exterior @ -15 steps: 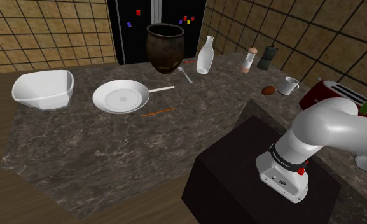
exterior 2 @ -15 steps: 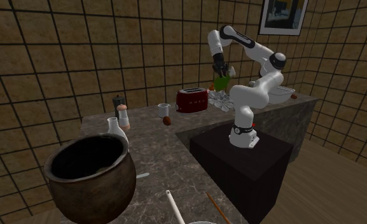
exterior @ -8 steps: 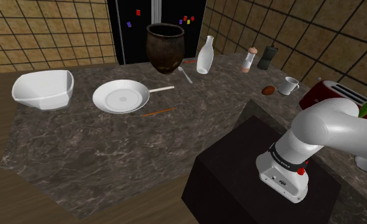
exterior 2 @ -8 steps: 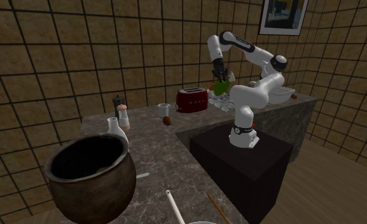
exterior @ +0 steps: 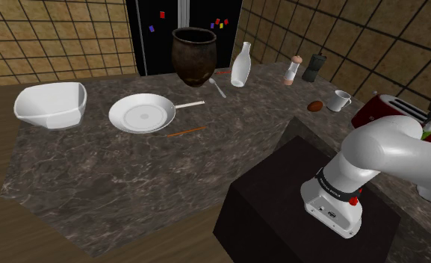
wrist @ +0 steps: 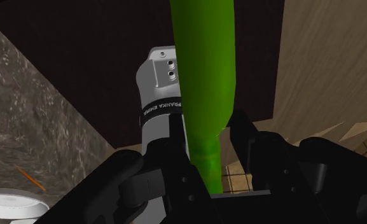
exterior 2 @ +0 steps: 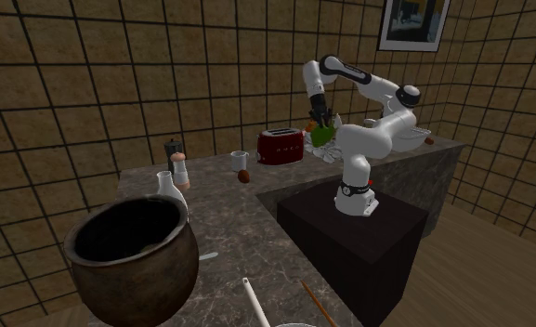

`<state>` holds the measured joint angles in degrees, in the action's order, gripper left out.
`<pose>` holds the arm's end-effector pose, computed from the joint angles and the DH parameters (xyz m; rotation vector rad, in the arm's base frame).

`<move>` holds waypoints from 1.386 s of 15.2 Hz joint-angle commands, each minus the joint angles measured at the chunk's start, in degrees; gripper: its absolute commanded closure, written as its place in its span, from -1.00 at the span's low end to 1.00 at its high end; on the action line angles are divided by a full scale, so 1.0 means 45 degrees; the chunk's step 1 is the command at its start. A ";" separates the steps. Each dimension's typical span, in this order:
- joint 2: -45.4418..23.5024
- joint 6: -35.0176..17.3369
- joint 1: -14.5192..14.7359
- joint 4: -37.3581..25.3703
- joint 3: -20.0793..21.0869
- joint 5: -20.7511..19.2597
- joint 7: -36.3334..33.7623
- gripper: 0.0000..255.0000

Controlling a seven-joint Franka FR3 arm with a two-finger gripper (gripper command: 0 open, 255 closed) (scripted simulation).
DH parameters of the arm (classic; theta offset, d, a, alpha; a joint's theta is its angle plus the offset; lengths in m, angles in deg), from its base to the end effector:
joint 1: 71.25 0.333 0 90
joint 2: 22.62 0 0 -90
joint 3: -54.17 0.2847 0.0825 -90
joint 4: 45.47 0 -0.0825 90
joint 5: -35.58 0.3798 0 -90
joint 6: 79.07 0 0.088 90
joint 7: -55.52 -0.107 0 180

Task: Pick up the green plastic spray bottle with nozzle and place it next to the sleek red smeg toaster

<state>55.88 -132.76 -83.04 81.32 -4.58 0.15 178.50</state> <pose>-0.0767 -0.3536 0.4619 -2.1493 -1.7189 -0.5661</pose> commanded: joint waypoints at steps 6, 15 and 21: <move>0.0567 -0.0542 -0.0271 0.0902 -0.0730 -0.0820 0.0083 1.00; 0.1215 -0.1196 -0.0613 0.1884 -0.1833 -0.2011 0.0246 1.00; 0.1584 -0.1621 -0.0823 0.2425 -0.2654 -0.2869 0.0373 1.00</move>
<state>62.78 -139.67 -86.69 91.85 -15.88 -12.13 180.16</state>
